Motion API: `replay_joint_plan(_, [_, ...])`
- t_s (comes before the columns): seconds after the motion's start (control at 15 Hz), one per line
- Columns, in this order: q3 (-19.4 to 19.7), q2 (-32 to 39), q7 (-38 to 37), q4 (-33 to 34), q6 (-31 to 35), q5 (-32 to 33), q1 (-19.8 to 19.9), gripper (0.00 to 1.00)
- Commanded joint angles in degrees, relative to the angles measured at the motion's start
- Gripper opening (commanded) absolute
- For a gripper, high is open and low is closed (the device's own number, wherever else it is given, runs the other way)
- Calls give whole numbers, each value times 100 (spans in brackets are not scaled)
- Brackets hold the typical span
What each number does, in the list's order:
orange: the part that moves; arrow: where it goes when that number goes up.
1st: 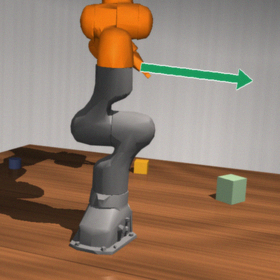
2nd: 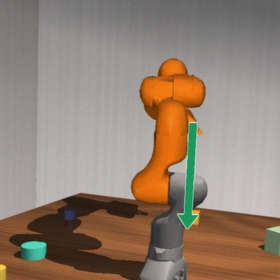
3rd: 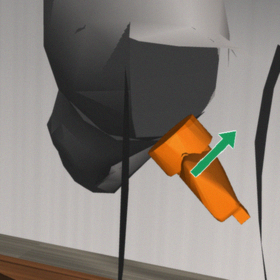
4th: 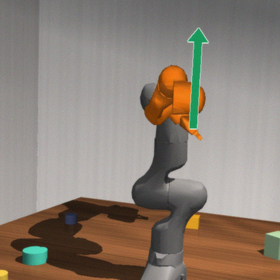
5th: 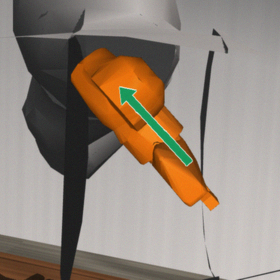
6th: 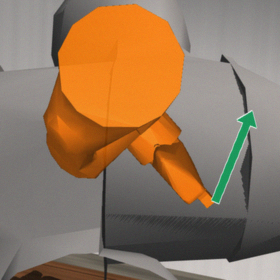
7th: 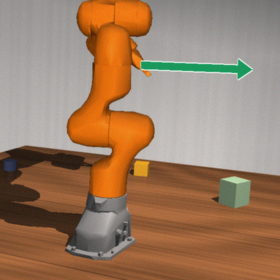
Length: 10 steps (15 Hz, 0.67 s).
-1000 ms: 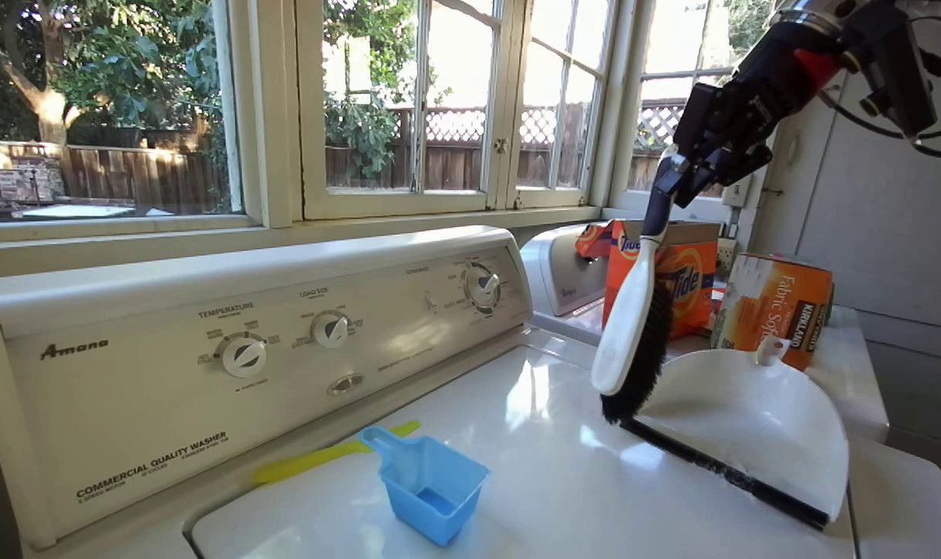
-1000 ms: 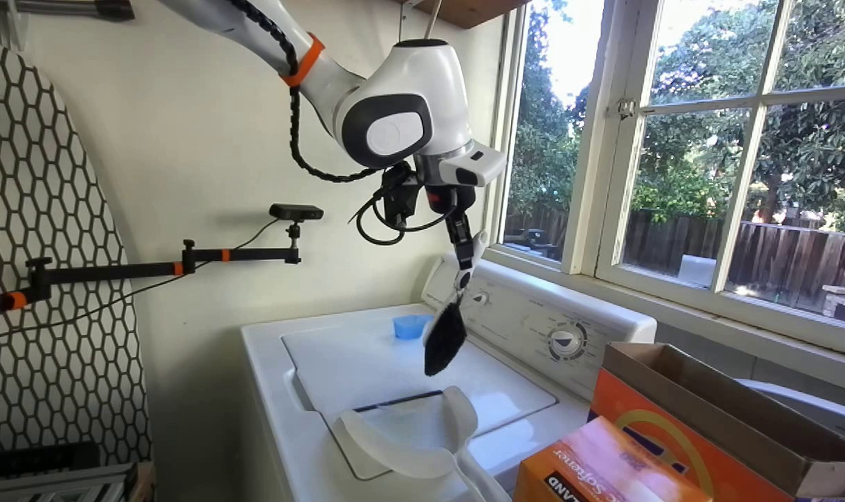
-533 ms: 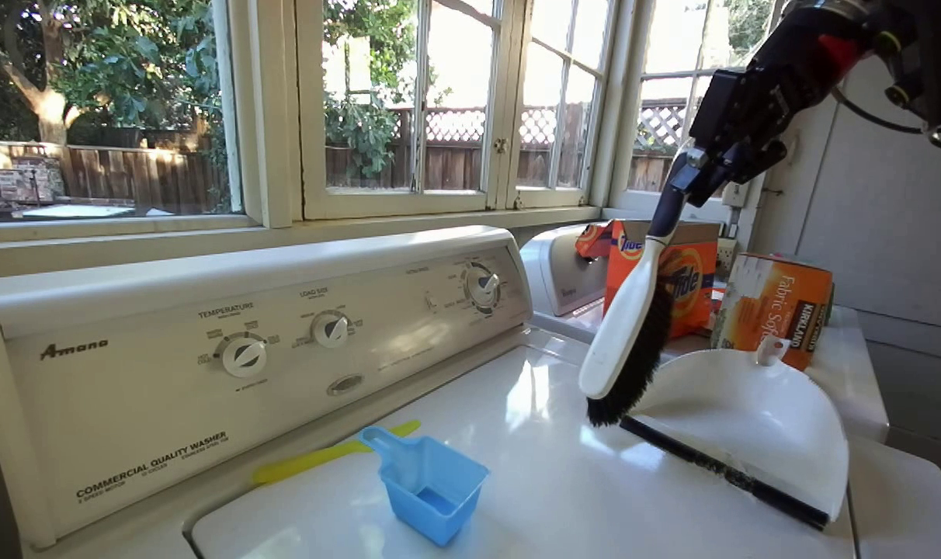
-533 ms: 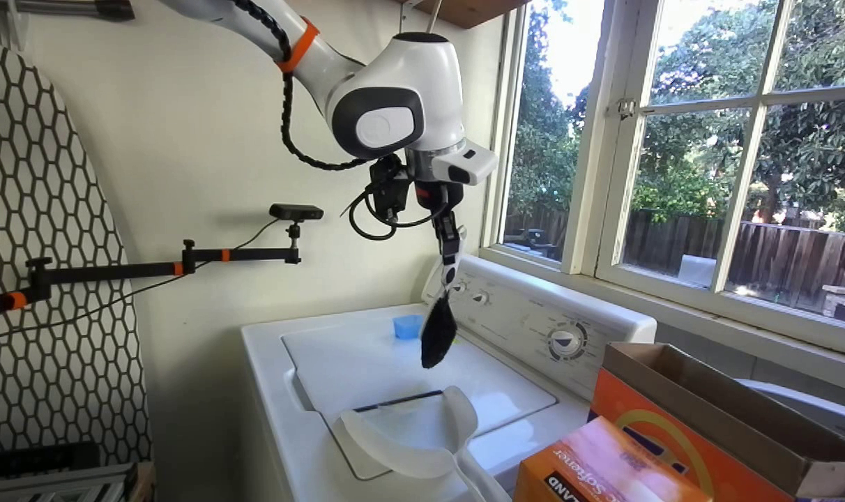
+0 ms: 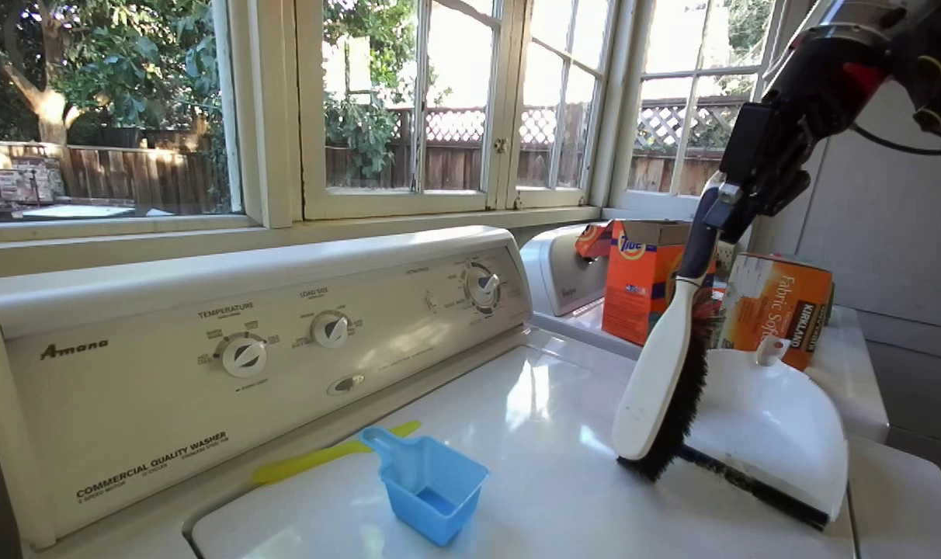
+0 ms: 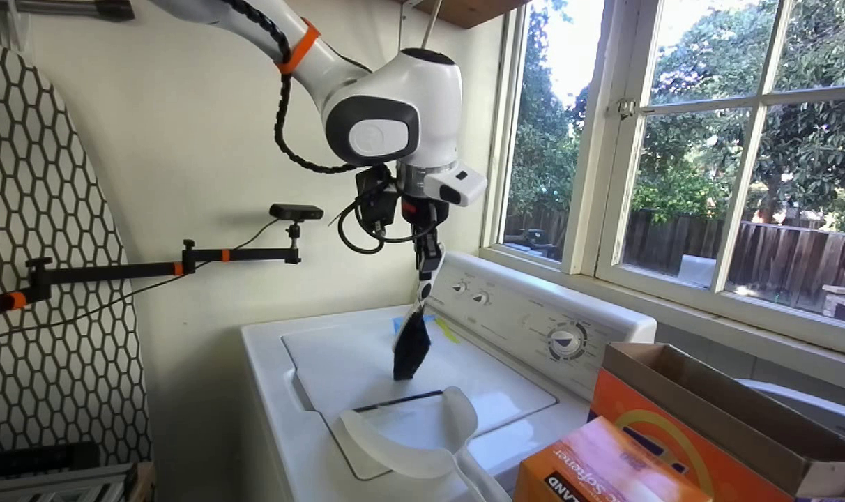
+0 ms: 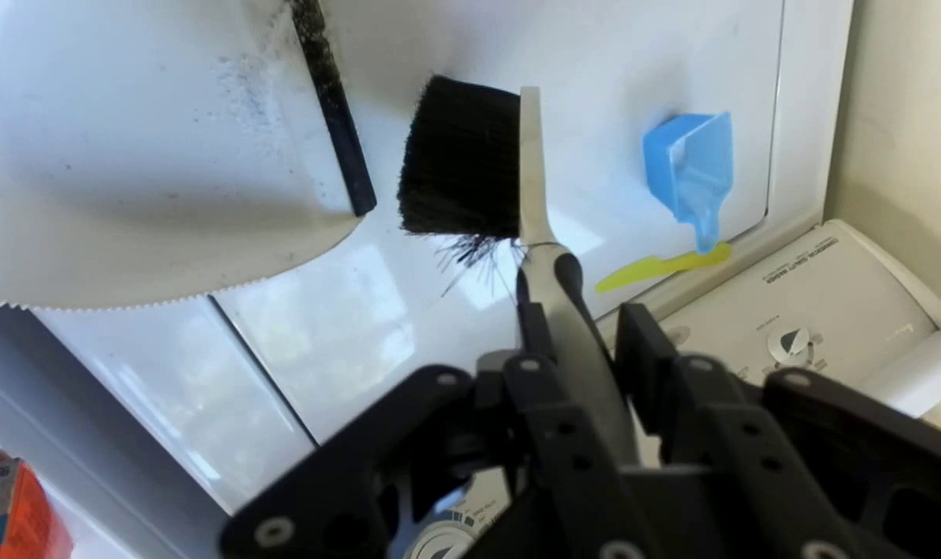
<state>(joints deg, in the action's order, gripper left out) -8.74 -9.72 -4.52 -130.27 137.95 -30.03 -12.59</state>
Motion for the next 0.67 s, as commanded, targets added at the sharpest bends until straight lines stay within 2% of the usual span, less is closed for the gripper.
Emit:
replay_joint_plan(0.0, [99, -227, 284, -207, -451, -214, 7, 7])
replay_joint_plan(0.27, [152, -288, 158, -294, -712, -19, 119, 7])
replay_joint_plan(0.6, [199, -437, -58, -434, -733, 291, 298, 7])
